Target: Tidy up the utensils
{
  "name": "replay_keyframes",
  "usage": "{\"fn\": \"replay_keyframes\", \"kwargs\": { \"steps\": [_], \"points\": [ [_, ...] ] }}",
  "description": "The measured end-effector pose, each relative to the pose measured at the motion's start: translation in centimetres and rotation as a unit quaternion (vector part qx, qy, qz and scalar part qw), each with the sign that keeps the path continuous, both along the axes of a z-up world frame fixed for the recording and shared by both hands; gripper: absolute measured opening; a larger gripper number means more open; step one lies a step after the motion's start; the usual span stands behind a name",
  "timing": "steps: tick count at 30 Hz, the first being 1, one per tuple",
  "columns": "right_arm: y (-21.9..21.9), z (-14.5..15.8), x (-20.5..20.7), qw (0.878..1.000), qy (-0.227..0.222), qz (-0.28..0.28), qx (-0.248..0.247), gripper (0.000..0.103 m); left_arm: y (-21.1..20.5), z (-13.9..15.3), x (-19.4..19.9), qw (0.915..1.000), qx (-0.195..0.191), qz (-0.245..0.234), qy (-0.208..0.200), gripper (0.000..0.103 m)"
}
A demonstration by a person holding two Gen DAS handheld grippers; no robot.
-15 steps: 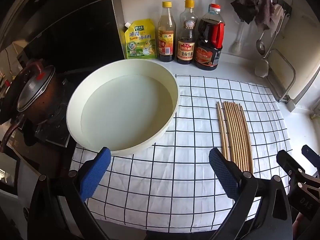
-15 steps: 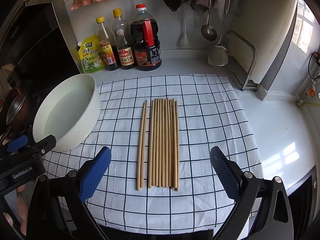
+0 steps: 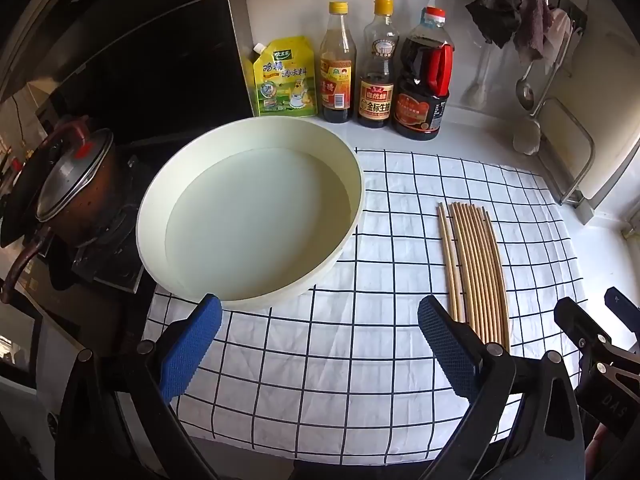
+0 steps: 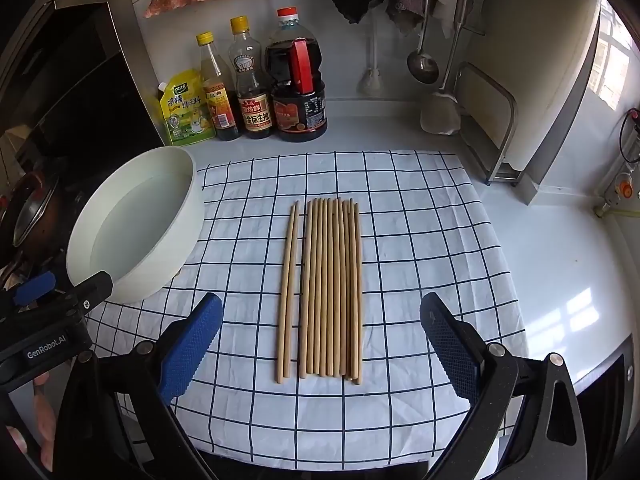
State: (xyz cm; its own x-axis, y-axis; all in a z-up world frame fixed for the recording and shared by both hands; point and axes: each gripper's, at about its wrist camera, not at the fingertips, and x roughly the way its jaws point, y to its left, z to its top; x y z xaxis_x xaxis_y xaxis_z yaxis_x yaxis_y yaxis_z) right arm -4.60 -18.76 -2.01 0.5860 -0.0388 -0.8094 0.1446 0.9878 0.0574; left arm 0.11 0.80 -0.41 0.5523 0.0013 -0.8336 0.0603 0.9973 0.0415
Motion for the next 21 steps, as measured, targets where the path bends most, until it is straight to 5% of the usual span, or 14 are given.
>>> {"fn": "replay_keyframes", "kwargs": {
  "steps": [21],
  "points": [
    [-0.3, 0.25, -0.27, 1.0, -0.003, -0.004, 0.004, 0.095, -0.17, 0.54, -0.12, 1.0, 0.004, -0.002, 0.0, 0.097]
  ]
}}
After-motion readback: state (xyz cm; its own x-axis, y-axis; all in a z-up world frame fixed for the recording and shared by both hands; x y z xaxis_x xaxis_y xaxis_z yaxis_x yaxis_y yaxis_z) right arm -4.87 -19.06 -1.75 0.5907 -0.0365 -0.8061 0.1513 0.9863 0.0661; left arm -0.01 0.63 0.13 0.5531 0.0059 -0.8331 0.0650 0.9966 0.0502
